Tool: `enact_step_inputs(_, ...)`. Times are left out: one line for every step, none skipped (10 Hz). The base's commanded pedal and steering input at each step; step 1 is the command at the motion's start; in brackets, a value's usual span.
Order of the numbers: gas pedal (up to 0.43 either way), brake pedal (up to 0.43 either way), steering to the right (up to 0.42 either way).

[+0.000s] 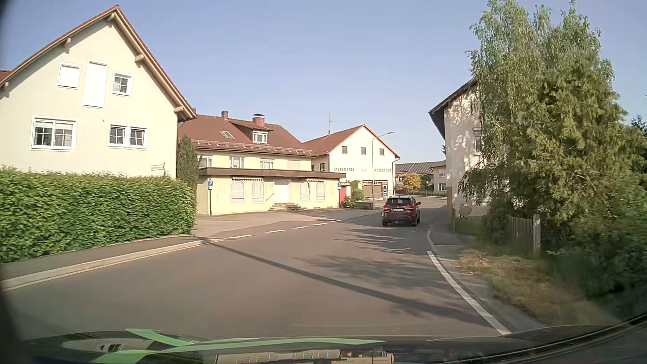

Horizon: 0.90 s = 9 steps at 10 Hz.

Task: Follow the waypoints while adhering to traffic rules and regulations

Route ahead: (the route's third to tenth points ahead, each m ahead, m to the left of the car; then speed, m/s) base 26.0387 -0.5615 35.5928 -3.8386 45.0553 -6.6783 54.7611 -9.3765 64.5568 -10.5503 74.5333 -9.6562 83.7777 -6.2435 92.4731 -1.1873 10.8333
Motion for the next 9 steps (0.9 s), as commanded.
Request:
enact_step_inputs(0.047, 0.0, 0.04)
enact_step_inputs(0.067, 0.0, 0.04)
enact_step_inputs(0.079, 0.0, 0.04)
enact_step_inputs(0.087, 0.0, 0.041)
enact_step_inputs(0.098, 0.0, 0.041)
enact_step_inputs(0.098, 0.0, 0.041)
enact_step_inputs(0.118, 0.0, 0.041)
enact_step_inputs(0.138, 0.0, 0.044)
enact_step_inputs(0.138, 0.0, 0.05)
